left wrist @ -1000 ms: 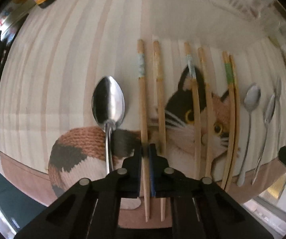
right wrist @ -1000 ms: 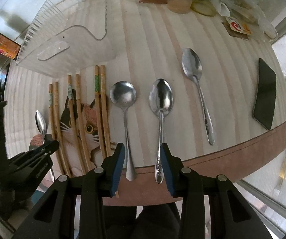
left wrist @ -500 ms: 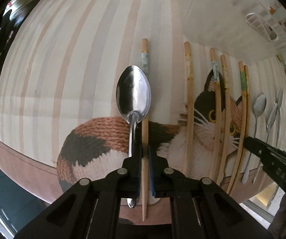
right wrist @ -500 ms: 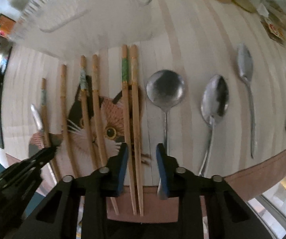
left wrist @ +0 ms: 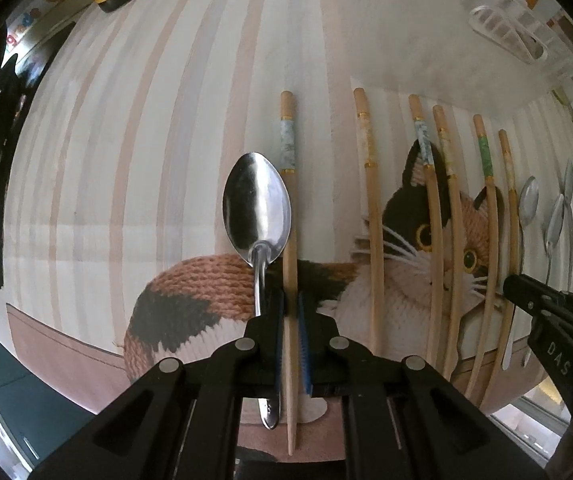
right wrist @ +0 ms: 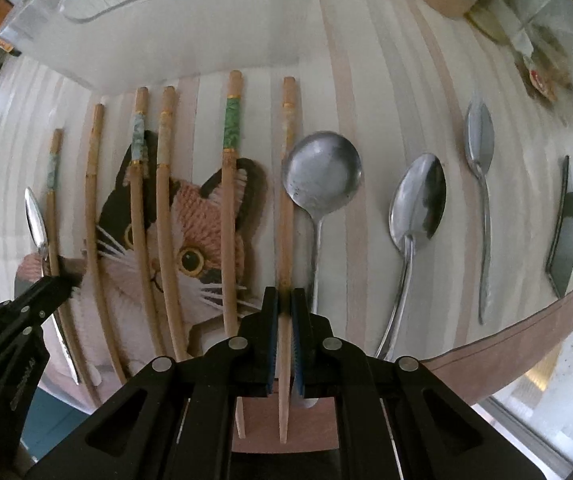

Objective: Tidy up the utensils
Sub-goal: 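Grasp a wooden chopstick with the left tool while the right tool grasps another chopstick, then carry both chopsticks into the clear basket and open both tools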

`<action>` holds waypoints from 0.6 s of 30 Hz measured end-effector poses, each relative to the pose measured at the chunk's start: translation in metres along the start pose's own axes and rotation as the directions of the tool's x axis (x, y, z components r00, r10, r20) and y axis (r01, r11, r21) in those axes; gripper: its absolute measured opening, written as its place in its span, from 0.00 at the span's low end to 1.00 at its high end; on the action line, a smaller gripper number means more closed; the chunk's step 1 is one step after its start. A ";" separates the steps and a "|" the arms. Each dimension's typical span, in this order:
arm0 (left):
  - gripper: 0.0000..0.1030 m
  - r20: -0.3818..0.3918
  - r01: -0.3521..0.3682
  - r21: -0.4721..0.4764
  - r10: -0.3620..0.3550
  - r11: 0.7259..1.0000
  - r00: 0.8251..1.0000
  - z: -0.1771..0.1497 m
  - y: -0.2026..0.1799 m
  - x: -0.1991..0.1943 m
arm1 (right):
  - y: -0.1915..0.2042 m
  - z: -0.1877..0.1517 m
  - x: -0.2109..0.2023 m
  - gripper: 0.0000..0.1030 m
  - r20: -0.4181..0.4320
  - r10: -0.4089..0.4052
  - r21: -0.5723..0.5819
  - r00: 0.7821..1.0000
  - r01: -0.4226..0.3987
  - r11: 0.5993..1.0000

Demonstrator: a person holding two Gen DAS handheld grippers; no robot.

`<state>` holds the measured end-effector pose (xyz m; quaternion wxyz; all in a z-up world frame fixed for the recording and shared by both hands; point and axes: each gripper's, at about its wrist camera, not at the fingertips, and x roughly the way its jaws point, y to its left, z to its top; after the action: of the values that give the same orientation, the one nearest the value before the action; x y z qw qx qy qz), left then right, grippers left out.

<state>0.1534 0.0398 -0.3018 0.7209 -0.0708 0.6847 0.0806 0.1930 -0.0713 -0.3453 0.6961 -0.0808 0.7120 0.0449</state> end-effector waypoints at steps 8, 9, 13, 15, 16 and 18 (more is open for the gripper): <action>0.04 0.116 -0.053 -0.003 0.053 0.999 0.992 -0.044 -0.034 -0.039 | -0.010 -0.037 -0.022 0.06 0.025 0.067 -0.029 0.997 -0.066 0.997; 0.04 0.129 -0.055 -0.007 0.056 0.998 0.990 -0.049 -0.036 -0.045 | -0.012 -0.042 -0.029 0.06 0.037 0.079 -0.034 0.996 -0.078 0.996; 0.04 0.181 -0.068 -0.024 0.071 0.997 0.981 -0.070 -0.044 -0.076 | -0.020 -0.059 -0.056 0.06 0.083 0.115 -0.055 0.990 -0.110 0.992; 0.04 0.197 -0.068 -0.036 0.074 0.997 0.978 -0.077 -0.045 -0.085 | -0.025 -0.065 -0.068 0.06 0.100 0.130 -0.064 0.987 -0.124 0.990; 0.04 0.208 -0.069 -0.044 0.076 0.997 0.975 -0.083 -0.047 -0.091 | -0.027 -0.068 -0.073 0.06 0.112 0.137 -0.065 0.984 -0.130 0.989; 0.04 0.224 -0.065 -0.055 0.076 0.996 0.972 -0.081 -0.040 -0.104 | -0.032 -0.074 -0.086 0.06 0.140 0.160 -0.068 0.977 -0.152 0.986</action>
<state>0.0776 -0.0188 -0.2027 0.7889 -0.0539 0.5982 0.1297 0.1272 -0.1118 -0.2561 0.7376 -0.0411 0.6621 0.1255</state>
